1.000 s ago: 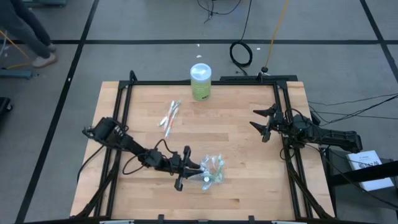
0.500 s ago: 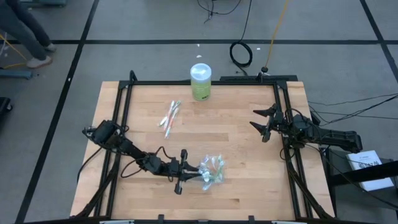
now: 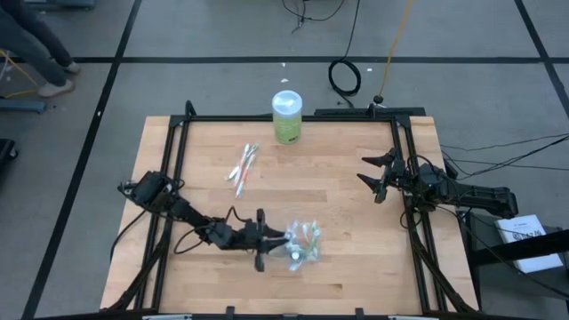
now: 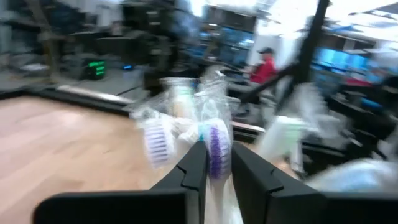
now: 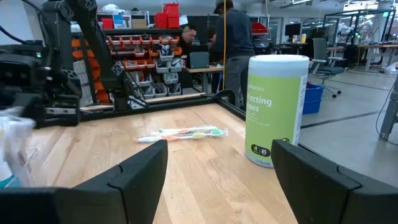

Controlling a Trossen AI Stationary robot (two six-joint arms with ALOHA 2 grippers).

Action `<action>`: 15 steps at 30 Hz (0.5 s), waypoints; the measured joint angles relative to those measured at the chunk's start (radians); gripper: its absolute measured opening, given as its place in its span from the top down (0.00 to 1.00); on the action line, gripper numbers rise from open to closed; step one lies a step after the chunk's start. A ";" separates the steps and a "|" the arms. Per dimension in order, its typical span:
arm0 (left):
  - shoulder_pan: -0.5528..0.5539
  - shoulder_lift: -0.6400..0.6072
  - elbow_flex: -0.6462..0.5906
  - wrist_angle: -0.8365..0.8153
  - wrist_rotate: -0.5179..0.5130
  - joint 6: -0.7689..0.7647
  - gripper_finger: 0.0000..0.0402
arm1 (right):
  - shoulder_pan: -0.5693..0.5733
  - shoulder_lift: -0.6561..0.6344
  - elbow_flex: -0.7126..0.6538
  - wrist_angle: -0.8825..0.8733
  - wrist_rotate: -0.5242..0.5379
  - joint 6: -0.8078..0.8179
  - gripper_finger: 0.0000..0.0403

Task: Pick & Place toothbrushing station
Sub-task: Put the purple toothbrush into the transparent organizer

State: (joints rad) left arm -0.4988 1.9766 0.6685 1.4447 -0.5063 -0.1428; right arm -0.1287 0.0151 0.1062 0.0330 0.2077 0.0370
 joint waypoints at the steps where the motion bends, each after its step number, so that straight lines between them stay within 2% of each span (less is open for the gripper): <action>1: 0.003 0.000 0.000 -0.003 -0.025 -0.020 0.85 | 0.000 0.000 0.000 0.000 0.000 0.000 0.31; 7: 0.015 0.000 0.000 -0.012 -0.061 -0.062 0.75 | 0.000 0.000 0.000 0.000 0.000 0.000 0.31; 15: 0.005 0.000 0.003 -0.015 -0.041 -0.004 0.73 | 0.000 0.000 0.000 0.000 0.000 0.000 0.31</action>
State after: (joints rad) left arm -0.4942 1.9766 0.6720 1.4300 -0.5472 -0.1465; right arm -0.1288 0.0154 0.1062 0.0330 0.2080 0.0372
